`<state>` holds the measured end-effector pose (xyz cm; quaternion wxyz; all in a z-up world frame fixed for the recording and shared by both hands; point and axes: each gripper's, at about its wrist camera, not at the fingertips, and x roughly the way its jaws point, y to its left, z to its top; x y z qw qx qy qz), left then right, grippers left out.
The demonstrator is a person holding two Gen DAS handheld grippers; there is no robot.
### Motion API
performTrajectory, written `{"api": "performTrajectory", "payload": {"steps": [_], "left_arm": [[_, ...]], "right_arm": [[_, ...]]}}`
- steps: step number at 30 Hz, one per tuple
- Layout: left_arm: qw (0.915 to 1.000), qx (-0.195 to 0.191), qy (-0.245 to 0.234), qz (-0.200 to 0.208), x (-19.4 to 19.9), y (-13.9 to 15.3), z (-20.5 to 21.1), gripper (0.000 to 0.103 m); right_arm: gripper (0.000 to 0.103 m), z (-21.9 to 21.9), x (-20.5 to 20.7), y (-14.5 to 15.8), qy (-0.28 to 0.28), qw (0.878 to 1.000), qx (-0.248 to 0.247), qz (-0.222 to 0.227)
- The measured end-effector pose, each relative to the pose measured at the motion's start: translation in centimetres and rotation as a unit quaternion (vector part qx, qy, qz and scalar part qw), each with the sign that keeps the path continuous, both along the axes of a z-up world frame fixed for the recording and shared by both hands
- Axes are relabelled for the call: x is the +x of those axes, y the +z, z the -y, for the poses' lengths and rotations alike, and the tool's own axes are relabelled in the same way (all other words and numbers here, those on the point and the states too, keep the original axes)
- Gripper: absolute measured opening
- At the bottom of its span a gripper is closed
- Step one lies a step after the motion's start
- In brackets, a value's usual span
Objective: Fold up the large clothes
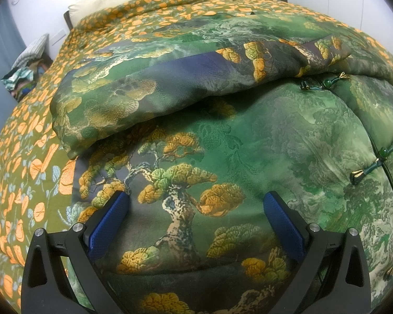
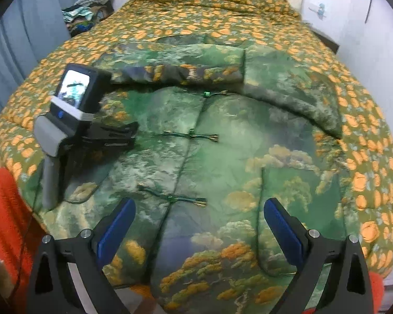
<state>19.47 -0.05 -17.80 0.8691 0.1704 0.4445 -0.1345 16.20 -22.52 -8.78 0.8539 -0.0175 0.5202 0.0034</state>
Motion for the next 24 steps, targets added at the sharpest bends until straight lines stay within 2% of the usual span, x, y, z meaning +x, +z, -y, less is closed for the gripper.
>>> {"api": "performTrajectory", "payload": {"steps": [19, 24], "left_arm": [[1.0, 0.0, 0.0, 0.0, 0.0, 0.0, 0.0, 0.103], [1.0, 0.0, 0.0, 0.0, 0.0, 0.0, 0.0, 0.103]], "right_arm": [[0.097, 0.0, -0.4, 0.4, -0.002, 1.0, -0.016, 0.015], [0.097, 0.3, -0.6, 1.1, -0.011, 0.999, -0.033, 0.04]]}}
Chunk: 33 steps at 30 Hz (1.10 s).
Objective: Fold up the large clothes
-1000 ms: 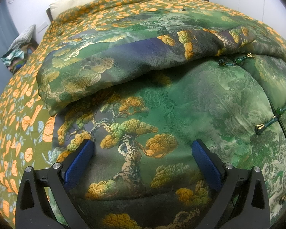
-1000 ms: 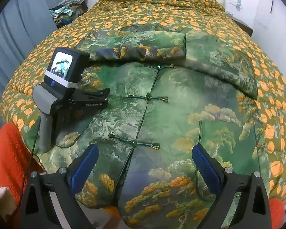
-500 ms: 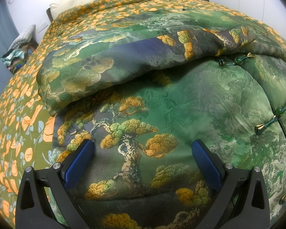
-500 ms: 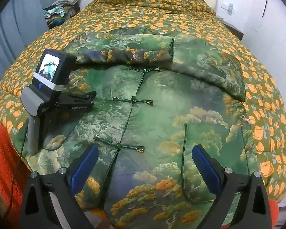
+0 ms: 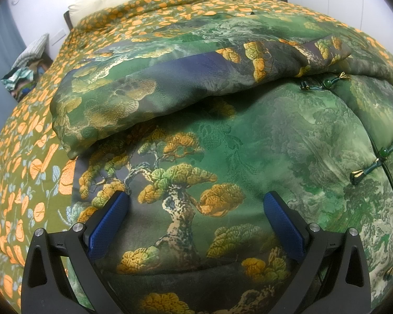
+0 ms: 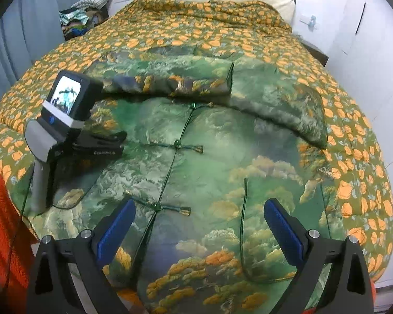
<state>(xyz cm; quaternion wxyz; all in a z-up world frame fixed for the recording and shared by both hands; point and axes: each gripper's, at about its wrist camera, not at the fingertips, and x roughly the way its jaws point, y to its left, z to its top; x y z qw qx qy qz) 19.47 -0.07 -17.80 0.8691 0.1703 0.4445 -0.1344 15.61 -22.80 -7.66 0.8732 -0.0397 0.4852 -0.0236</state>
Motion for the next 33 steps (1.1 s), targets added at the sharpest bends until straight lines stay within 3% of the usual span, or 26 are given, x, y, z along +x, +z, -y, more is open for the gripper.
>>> {"api": "performTrajectory", "payload": {"steps": [4, 16, 33], "left_arm": [[1.0, 0.0, 0.0, 0.0, 0.0, 0.0, 0.0, 0.103], [1.0, 0.0, 0.0, 0.0, 0.0, 0.0, 0.0, 0.103], [1.0, -0.002, 0.001, 0.005, 0.4, 0.1, -0.1, 0.103]], "right_arm": [[0.097, 1.0, 0.1, 0.3, -0.023, 0.999, -0.033, 0.022], [0.098, 6.2, 0.7, 1.1, -0.105, 0.994, -0.025, 0.021], [0.098, 6.5, 1.0, 1.4, -0.115, 0.992, -0.041, 0.012]]}}
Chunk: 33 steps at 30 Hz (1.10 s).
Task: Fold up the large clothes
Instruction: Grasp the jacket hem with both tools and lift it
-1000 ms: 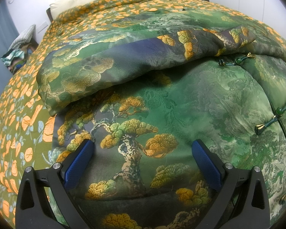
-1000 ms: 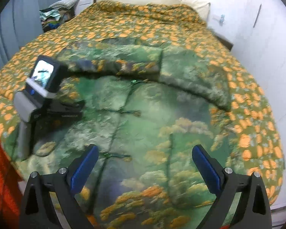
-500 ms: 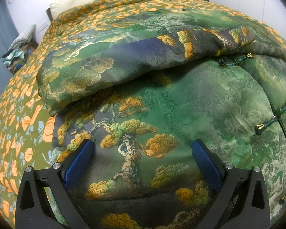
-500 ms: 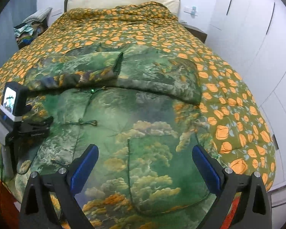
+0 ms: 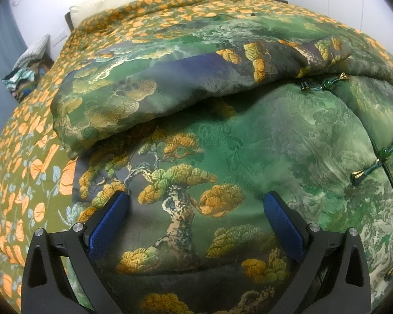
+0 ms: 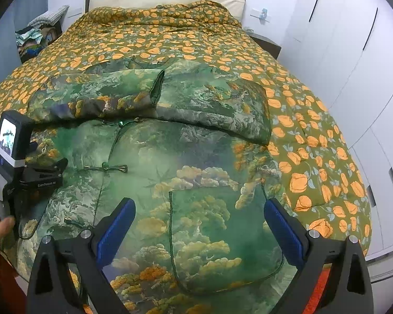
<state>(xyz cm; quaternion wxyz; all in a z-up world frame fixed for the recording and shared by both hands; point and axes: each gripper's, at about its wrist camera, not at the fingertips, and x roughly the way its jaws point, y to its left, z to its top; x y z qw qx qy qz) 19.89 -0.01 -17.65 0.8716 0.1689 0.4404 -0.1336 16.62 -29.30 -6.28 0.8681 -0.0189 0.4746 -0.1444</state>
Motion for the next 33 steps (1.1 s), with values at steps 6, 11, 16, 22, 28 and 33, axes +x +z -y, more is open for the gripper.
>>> {"api": "performTrajectory", "payload": {"steps": [6, 11, 16, 22, 28, 33], "left_arm": [[0.9991, -0.017, 0.01, -0.038, 0.7, 0.4, -0.7, 0.103], [0.9943, -0.062, 0.04, -0.077, -1.6, 5.5, -4.5, 0.102], [0.9813, -0.142, 0.07, -0.11, -6.9, 9.1, -11.9, 0.103], [0.9387, -0.18, 0.126, -0.265, -9.7, 2.1, -14.2, 0.102], [0.9407, -0.175, 0.125, -0.263, -9.8, 2.2, -12.6, 0.097], [0.9317, -0.191, 0.147, -0.272, -10.3, 3.6, -14.1, 0.018]], "right_arm": [[0.098, 3.0, -0.9, 0.5, 0.003, 0.997, 0.071, 0.034], [0.098, 9.3, -2.2, 0.0, -0.009, 0.985, 0.171, 0.038], [0.103, 16.9, -4.5, -0.8, -0.038, 0.968, 0.246, 0.029], [0.103, 19.4, -5.0, -5.6, -0.042, 0.948, 0.301, -0.094], [0.093, 16.7, -4.4, -9.6, -0.01, 0.931, 0.312, -0.187], [0.024, 16.8, -5.1, -8.6, 0.001, 0.924, 0.334, -0.185]]}}
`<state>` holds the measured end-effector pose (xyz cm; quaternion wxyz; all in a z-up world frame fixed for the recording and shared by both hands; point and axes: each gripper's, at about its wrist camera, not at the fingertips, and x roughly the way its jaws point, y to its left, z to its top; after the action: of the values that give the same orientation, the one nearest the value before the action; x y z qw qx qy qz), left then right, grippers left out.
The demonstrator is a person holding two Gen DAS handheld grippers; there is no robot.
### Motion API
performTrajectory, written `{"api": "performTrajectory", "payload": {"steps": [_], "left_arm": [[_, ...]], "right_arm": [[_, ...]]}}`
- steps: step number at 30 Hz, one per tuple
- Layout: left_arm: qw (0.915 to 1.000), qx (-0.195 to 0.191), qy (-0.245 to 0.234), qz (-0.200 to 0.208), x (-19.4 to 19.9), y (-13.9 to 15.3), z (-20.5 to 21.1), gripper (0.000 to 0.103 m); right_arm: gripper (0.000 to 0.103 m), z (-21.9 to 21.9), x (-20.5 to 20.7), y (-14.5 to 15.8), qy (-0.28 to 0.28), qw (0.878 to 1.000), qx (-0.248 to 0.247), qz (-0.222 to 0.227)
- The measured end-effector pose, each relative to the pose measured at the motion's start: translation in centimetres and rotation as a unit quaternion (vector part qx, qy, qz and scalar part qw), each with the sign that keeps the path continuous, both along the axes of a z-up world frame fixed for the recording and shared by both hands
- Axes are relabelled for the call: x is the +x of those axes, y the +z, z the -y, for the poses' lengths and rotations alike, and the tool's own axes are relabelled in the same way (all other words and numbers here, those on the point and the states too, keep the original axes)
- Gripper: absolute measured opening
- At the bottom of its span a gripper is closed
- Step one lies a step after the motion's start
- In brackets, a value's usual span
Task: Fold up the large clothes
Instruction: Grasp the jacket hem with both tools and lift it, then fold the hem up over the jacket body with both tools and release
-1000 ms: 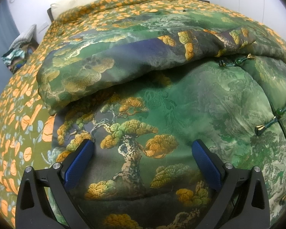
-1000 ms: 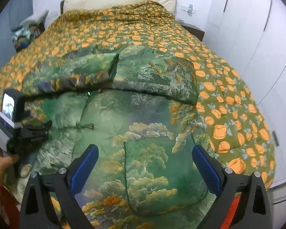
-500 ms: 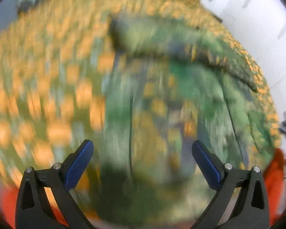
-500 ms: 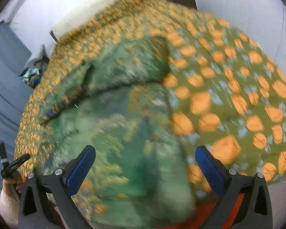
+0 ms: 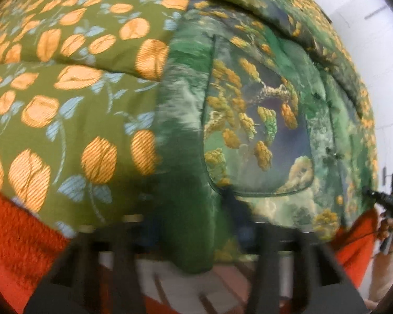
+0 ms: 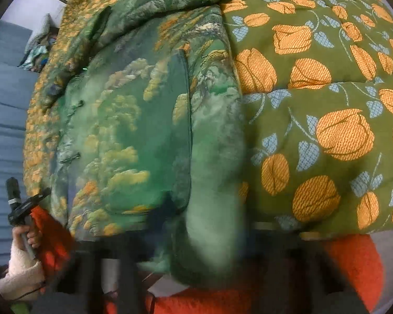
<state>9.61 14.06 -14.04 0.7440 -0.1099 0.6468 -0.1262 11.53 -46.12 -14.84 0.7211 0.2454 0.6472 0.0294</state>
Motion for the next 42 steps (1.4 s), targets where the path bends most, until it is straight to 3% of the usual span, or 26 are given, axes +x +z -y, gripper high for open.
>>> {"api": "performTrajectory", "payload": {"steps": [2, 7, 12, 15, 17, 19, 22, 26, 29, 31, 32, 33, 34, 35, 38, 40, 42], "left_arm": [[0.9999, -0.016, -0.001, 0.003, -0.2, 0.5, -0.4, 0.013], [0.9986, -0.026, -0.04, 0.024, -1.5, 3.1, 0.3, 0.011], [0.9955, -0.021, -0.093, 0.003, -3.8, 4.6, 0.4, 0.011], [0.995, -0.065, -0.073, -0.021, -4.7, 5.6, -1.0, 0.011], [0.9928, -0.109, -0.048, -0.015, -3.8, 7.5, -2.0, 0.01], [0.9884, -0.149, -0.024, 0.017, -1.2, 10.3, -2.5, 0.01], [0.9808, -0.176, -0.018, 0.081, 4.4, 14.5, -2.0, 0.01], [0.9748, -0.155, -0.018, 0.16, 12.9, 18.1, -1.2, 0.01], [0.974, -0.111, 0.002, 0.197, 20.1, 18.0, 1.3, 0.012], [0.9752, -0.071, 0.019, 0.209, 24.2, 16.5, 3.7, 0.023], [0.9787, -0.042, 0.017, 0.2, 26.3, 14.9, 5.2, 0.04], [0.9819, -0.033, 0.015, 0.186, 27.6, 13.5, 6.0, 0.061], [0.9841, -0.024, 0.018, 0.175, 28.1, 12.5, 6.4, 0.07], [0.9854, -0.009, 0.024, 0.169, 28.5, 11.7, 6.7, 0.08], [0.9838, -0.013, 0.03, 0.176, 27.8, 11.3, 6.6, 0.082], [0.9768, -0.025, 0.041, 0.209, 26.7, 12.3, 6.0, 0.085], [0.9654, -0.039, 0.037, 0.255, 24.9, 13.4, 6.1, 0.096]], "right_arm": [[0.018, -0.1, -0.2, 1.0, 0.0, 1.0, 0.005, 0.01], [0.015, -0.3, -1.0, 4.8, 0.003, 0.999, 0.017, 0.045], [0.015, 0.0, -4.0, 6.6, -0.003, 0.998, 0.051, 0.031], [0.015, 0.4, -6.7, 6.5, -0.03, 0.995, 0.099, 0.011], [0.015, 0.8, -7.8, 7.0, -0.051, 0.988, 0.147, 0.016], [0.014, 1.3, -7.4, 8.6, -0.07, 0.978, 0.191, 0.048], [0.014, 3.1, -3.5, 12.0, -0.092, 0.96, 0.234, 0.126], [0.014, 5.4, 5.0, 14.9, -0.106, 0.943, 0.236, 0.208], [0.015, 7.3, 12.2, 14.7, -0.139, 0.936, 0.214, 0.244], [0.03, 8.0, 16.5, 13.3, -0.168, 0.932, 0.195, 0.255], [0.063, 8.2, 18.5, 12.2, -0.186, 0.931, 0.186, 0.253], [0.085, 8.3, 20.0, 11.0, -0.195, 0.932, 0.18, 0.248], [0.1, 8.5, 21.6, 9.5, -0.213, 0.934, 0.161, 0.236], [0.101, 8.7, 21.8, 8.5, -0.229, 0.935, 0.142, 0.232], [0.101, 8.4, 22.6, 7.5, -0.23, 0.943, 0.095, 0.223], [0.101, 6.6, 23.1, 8.7, -0.178, 0.951, 0.055, 0.248], [0.101, 5.0, 22.8, 9.8, -0.122, 0.955, 0.016, 0.269]]}}
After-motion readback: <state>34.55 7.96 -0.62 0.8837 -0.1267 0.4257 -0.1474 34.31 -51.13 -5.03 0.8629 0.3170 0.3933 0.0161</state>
